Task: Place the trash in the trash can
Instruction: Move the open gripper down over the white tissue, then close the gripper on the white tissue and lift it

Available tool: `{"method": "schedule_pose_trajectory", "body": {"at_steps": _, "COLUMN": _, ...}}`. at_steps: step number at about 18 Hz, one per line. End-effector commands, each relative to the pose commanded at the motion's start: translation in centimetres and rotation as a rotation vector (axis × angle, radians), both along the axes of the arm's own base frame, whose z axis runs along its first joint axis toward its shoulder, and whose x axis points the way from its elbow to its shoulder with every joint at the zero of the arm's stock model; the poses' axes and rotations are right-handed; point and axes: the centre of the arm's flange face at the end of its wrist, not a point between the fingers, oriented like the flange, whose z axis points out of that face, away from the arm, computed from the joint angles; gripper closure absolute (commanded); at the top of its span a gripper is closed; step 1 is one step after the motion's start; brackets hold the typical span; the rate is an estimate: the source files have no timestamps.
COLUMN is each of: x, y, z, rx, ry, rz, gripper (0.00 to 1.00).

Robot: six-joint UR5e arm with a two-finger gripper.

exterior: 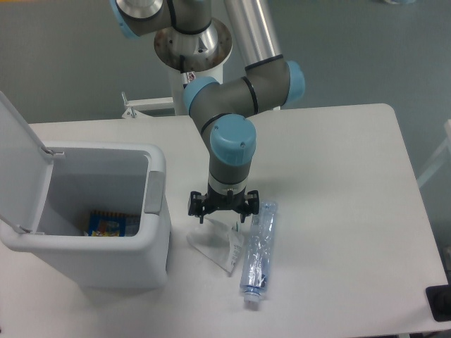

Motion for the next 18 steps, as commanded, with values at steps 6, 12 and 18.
{"method": "schedule_pose_trajectory", "body": {"at_steps": 6, "x": 0.3, "y": 0.3, "z": -0.7, "rx": -0.011, "ry": -0.003, "rz": -0.003, "gripper": 0.01}}
{"method": "schedule_pose_trajectory", "body": {"at_steps": 12, "x": 0.1, "y": 0.1, "z": -0.8, "rx": -0.033, "ry": 0.014, "rz": 0.024, "gripper": 0.24}}
{"method": "schedule_pose_trajectory", "body": {"at_steps": 18, "x": -0.1, "y": -0.1, "z": -1.1, "rx": -0.066, "ry": 0.037, "rz": 0.022, "gripper": 0.64}}
